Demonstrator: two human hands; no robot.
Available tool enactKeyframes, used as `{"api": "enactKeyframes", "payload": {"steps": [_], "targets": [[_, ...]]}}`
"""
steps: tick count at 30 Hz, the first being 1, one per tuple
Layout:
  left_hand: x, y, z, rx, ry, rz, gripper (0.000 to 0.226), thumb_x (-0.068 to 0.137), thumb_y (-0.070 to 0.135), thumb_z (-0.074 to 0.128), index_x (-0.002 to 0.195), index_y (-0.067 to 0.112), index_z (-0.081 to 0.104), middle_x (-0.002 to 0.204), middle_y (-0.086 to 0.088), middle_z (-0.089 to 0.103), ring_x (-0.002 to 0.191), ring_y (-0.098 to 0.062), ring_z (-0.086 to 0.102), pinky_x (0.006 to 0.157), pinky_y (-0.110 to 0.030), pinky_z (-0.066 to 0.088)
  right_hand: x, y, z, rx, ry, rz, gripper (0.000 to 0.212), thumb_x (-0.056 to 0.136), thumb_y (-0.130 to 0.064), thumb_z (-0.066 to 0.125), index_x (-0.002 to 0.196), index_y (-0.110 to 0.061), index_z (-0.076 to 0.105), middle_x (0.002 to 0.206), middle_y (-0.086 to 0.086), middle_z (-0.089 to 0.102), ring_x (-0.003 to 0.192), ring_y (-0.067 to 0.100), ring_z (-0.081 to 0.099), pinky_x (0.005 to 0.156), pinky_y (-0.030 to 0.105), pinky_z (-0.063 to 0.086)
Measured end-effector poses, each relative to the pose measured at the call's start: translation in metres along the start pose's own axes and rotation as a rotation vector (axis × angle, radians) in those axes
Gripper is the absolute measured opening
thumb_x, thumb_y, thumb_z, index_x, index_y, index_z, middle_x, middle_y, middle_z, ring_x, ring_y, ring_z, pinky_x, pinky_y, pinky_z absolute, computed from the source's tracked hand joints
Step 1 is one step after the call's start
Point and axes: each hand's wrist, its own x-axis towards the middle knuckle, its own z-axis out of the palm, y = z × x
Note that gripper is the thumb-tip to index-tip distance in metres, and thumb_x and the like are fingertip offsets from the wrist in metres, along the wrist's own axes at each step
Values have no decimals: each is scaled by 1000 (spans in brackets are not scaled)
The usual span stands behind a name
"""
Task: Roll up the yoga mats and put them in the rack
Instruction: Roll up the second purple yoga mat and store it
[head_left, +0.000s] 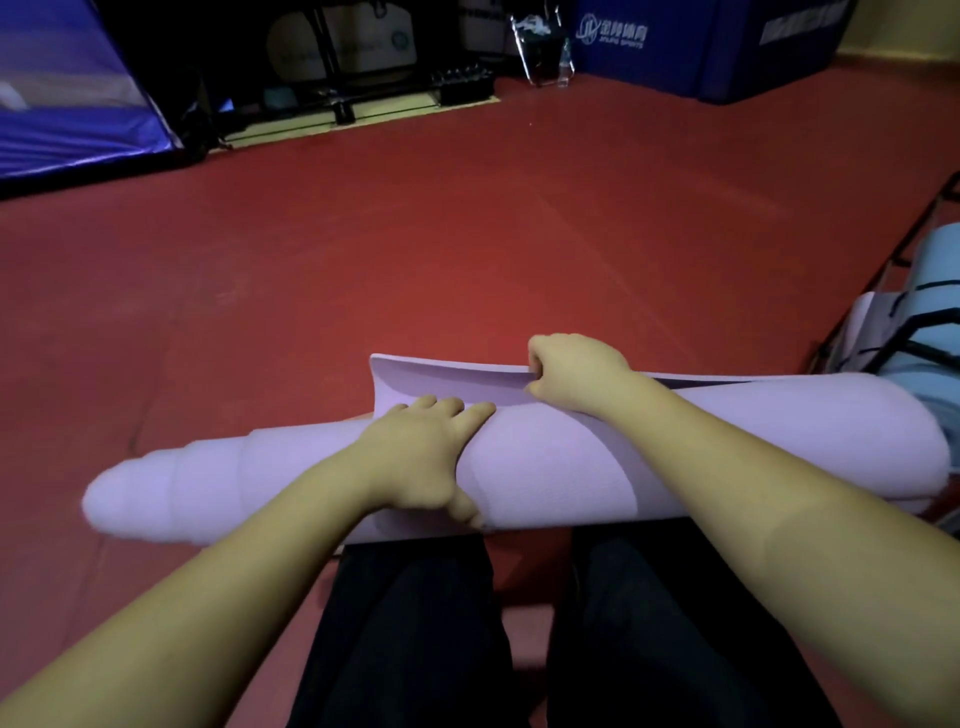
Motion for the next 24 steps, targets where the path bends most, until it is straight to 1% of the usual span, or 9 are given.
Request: {"api": "enactKeyframes", "payload": {"steps": [4,7,9,11,13,16,18,21,24], "targets": [[9,-2,-3,-56,-20,2,122,51,77,76,151,33,19,139,3,45,123,-24,42,100,-43,42,18,13,4,-142,-2,54,41,86,-14,57,126,-21,49,126,7,46,119,30,44,84,39,37],[14,-6,-4,-103,-64,-20,113,57,80,70,149,35,22,137,3,45,125,-24,40,102,-42,39,31,27,2,-162,-104,97,30,95,-19,52,123,-20,61,127,8,58,114,32,55,87,38,45],[18,-8,-3,-140,-43,-59,94,71,89,43,148,36,30,134,2,44,128,-24,36,107,-40,31,33,33,-4,-101,-112,72,22,100,-25,48,112,-17,65,117,10,64,100,31,58,77,34,44],[22,-10,0,-103,68,-98,91,74,87,8,140,37,44,140,-2,40,135,-27,29,112,-43,20,32,35,-9,-70,-76,30,21,101,-27,47,107,-16,64,113,11,65,94,31,56,74,32,41],[27,-16,7,-27,257,-89,86,80,77,4,126,29,57,151,-11,34,141,-32,23,115,-47,13,28,35,-13,-67,-61,5,21,101,-29,46,107,-18,63,114,10,64,99,32,58,76,34,44],[37,-26,20,3,521,-88,72,90,66,23,118,12,61,148,-19,41,140,-40,31,111,-50,18,19,35,-12,-83,-93,-19,19,101,-29,44,105,-20,61,113,8,64,99,31,57,76,35,44],[45,-30,19,-28,570,-128,71,91,63,27,125,9,57,147,-17,44,139,-37,34,111,-50,20,11,37,-6,-81,-91,-18,16,101,-30,43,98,-23,57,109,6,63,94,30,55,76,36,45],[52,-32,11,-106,471,-174,73,91,64,17,131,16,53,138,-7,55,129,-29,47,106,-47,33,1,40,3,-54,-22,6,19,101,-32,43,94,-22,58,104,5,64,91,31,56,72,36,45],[54,-31,6,-54,339,-191,72,90,68,5,96,26,62,104,-1,68,103,-29,61,82,-41,45,-13,44,8,9,14,-8,25,101,-36,39,96,-23,60,109,5,66,101,31,58,74,37,45]]}}
